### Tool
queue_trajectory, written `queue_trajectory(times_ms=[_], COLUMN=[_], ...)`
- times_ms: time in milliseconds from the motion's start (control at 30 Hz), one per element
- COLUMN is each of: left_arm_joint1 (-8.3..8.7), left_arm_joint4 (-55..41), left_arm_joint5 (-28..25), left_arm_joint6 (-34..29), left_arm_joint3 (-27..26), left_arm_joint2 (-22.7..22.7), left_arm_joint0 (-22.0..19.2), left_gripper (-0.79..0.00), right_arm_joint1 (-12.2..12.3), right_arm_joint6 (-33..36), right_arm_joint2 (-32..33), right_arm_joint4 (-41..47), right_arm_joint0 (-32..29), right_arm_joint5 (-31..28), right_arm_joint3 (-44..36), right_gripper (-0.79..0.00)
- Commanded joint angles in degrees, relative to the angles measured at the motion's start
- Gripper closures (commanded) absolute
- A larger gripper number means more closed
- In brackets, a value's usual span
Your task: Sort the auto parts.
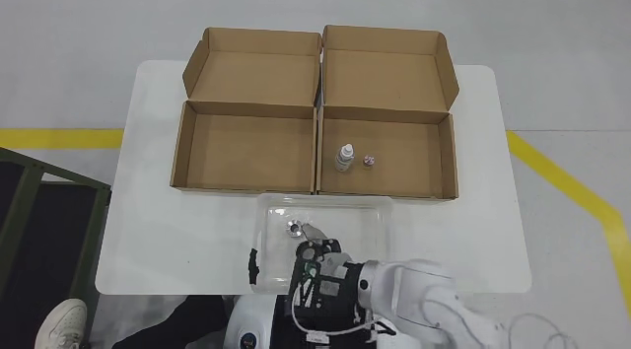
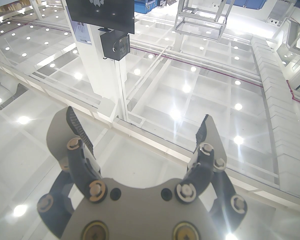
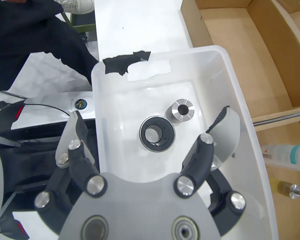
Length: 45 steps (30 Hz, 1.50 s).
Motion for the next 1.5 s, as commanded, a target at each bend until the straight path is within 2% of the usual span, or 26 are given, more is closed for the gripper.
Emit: queue_trajectory(times_ms=[0, 200, 1300, 1467], left_arm_joint1=[0.0, 0.0, 0.0, 0.0], left_arm_joint4=[0.0, 0.0, 0.0, 0.0], left_arm_joint5=[0.0, 0.0, 0.0, 0.0], left_arm_joint6=[0.0, 0.0, 0.0, 0.0], left_arm_joint3=[0.0, 0.0, 0.0, 0.0], left_arm_joint2=[0.0, 0.0, 0.0, 0.0], left_arm_joint0=[0.0, 0.0, 0.0, 0.0], left_gripper=[-0.785, -0.785, -0.785, -0.785], right_arm_joint1=[0.2, 0.7, 0.7, 0.7], right_arm_joint6=[-1.0, -2.7, -2.7, -5.6], right_arm_joint2=[0.2, 1.7, 1.7, 3.3], right_arm_joint4=[-0.8, -3.2, -3.2, -2.2], right_arm_joint0=[-1.2, -3.9, -3.9, -3.8], right_arm_joint5=[0.8, 1.9, 1.9, 3.0], right_arm_joint3=[-1.5, -3.9, -3.9, -2.0], right_gripper=[-0.785, -0.785, -0.785, -0.785])
